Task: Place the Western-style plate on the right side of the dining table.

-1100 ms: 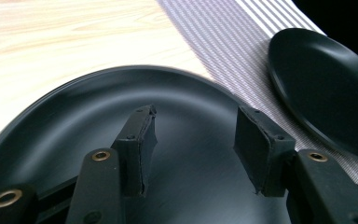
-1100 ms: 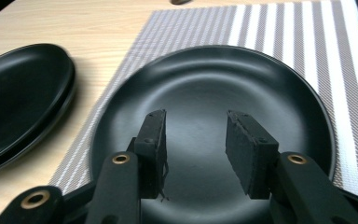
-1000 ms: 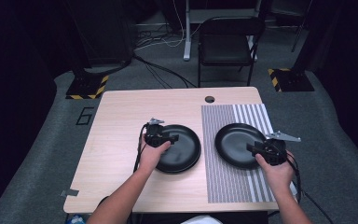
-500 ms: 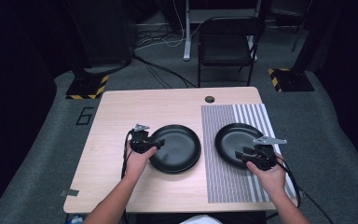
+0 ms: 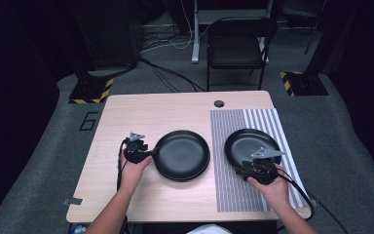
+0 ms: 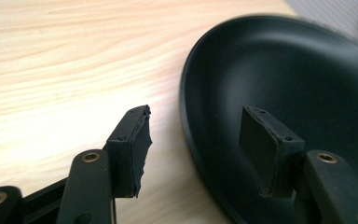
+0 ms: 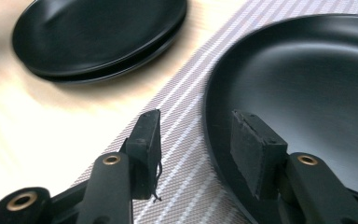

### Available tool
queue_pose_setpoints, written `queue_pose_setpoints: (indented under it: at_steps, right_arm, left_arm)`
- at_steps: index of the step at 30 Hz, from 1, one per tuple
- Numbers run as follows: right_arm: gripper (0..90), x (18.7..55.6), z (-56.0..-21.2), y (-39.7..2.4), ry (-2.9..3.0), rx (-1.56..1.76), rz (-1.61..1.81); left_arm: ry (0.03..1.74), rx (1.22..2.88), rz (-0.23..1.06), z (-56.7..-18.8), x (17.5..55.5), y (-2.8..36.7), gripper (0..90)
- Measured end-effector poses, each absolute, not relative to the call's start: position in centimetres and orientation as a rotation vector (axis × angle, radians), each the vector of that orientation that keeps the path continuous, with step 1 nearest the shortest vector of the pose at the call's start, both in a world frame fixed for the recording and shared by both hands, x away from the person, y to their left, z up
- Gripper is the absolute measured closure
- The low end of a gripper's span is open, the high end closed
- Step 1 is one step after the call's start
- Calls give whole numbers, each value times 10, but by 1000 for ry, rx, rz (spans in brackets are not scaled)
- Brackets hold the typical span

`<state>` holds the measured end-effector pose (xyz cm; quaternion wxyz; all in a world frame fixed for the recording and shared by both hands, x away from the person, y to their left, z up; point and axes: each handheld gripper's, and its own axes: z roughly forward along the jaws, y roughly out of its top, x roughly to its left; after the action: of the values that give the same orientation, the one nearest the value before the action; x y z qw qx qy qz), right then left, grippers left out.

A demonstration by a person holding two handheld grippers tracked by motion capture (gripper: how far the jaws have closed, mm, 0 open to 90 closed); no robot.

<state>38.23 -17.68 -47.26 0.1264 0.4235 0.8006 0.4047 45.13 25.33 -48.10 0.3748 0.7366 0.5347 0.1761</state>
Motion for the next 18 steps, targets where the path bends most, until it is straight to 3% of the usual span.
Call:
queue_pose_setpoints:
  at_steps: [18]
  right_arm:
    - [512, 372, -501, -142, 2512, 988, 1181]
  left_arm:
    - [1459, 1887, 512, -498, 457, 286, 439]
